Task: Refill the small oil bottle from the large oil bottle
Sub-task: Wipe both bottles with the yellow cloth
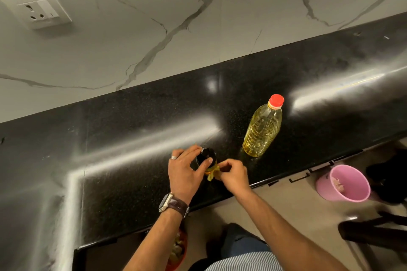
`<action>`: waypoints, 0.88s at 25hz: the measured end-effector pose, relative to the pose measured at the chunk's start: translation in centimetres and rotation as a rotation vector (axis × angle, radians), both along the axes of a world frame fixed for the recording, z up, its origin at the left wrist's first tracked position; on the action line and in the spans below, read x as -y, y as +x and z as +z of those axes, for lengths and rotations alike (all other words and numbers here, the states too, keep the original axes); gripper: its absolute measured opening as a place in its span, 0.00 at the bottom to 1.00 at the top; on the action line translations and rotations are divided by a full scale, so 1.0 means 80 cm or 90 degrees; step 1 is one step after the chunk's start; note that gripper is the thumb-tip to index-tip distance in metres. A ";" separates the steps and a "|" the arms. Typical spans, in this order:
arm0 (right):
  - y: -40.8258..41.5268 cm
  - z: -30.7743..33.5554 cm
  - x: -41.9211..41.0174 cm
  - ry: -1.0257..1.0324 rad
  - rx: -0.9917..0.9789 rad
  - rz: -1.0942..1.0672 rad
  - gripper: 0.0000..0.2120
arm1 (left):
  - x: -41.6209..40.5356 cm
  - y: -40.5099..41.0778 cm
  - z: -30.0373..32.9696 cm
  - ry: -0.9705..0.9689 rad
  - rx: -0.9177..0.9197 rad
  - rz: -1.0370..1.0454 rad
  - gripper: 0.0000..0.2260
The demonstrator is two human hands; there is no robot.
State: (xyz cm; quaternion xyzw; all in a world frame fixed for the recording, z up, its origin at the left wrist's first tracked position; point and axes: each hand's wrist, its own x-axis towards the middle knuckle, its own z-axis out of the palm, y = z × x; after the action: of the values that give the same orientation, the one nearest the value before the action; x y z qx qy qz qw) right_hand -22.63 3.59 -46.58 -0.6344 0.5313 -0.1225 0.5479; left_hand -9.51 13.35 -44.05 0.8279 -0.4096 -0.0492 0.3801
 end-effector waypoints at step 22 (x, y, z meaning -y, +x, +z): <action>-0.106 0.000 -0.002 0.263 0.240 -0.101 0.10 | 0.029 0.053 0.055 0.248 -0.118 -0.317 0.32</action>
State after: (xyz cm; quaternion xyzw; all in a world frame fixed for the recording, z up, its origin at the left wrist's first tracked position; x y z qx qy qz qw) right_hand -31.09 3.78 -46.55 -0.4322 0.4818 -0.1696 0.7432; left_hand -5.25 11.01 -39.64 0.7516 -0.5458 -0.2934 0.2263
